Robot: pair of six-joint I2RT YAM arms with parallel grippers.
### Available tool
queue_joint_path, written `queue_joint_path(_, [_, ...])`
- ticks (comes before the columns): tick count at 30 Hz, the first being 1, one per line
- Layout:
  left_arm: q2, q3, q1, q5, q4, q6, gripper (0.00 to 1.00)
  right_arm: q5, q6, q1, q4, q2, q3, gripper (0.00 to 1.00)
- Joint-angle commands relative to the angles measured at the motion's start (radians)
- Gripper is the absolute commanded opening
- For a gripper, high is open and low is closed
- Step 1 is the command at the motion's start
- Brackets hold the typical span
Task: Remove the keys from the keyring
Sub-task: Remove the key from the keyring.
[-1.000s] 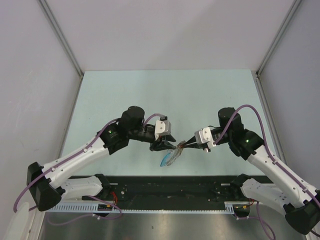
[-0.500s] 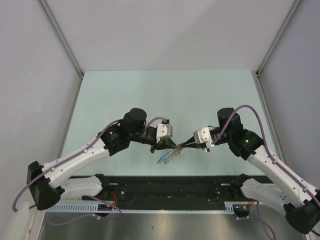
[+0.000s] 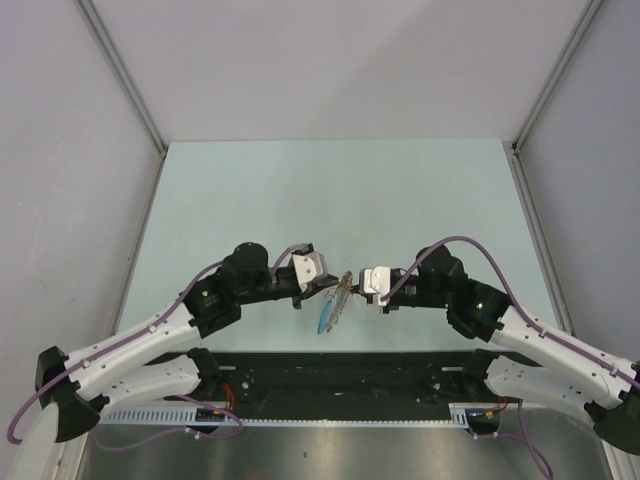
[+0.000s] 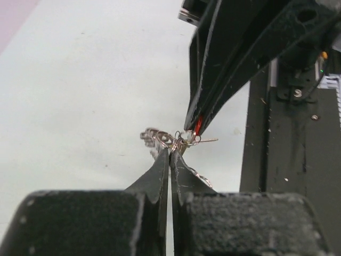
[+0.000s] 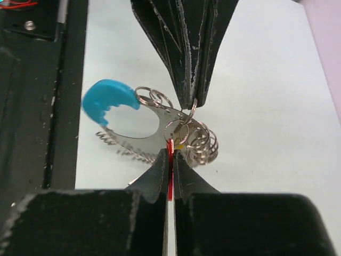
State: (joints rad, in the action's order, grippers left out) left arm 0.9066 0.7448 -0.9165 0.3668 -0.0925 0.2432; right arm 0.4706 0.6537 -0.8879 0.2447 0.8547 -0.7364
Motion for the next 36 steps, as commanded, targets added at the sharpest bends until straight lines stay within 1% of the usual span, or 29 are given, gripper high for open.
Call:
queue_joint_path(1, [-0.040,-0.024,0.015,-0.155,0.180,-0.013,0.00,-0.191,-0.144,-0.054,-0.108,-0.016,0.052,0.00])
queue_joint_path(5, [-0.046,-0.044,0.013,-0.164,0.214,-0.034,0.00,-0.277,-0.175,-0.118,-0.212,0.010,0.071,0.00])
queue_joint_path(8, [-0.052,-0.047,0.010,-0.203,0.226,-0.042,0.00,-0.329,-0.180,-0.174,-0.266,0.027,0.077,0.00])
queue_joint_path(13, [-0.048,-0.050,0.008,-0.256,0.218,-0.048,0.00,-0.389,-0.184,-0.233,-0.308,0.044,0.081,0.00])
queue_joint_path(17, [-0.043,-0.048,0.005,-0.269,0.226,-0.058,0.00,-0.452,-0.197,-0.255,-0.326,0.063,0.083,0.00])
queue_joint_path(25, [-0.040,-0.047,0.005,-0.276,0.227,-0.068,0.00,-0.471,-0.238,-0.264,-0.346,0.093,0.083,0.00])
queue_joint_path(26, [-0.040,-0.047,0.005,-0.275,0.226,-0.070,0.00,-0.496,-0.244,-0.266,-0.352,0.104,0.081,0.00])
queue_joint_path(36, [-0.028,-0.036,0.005,-0.315,0.206,-0.070,0.01,-0.513,-0.247,-0.287,-0.380,0.083,0.081,0.00])
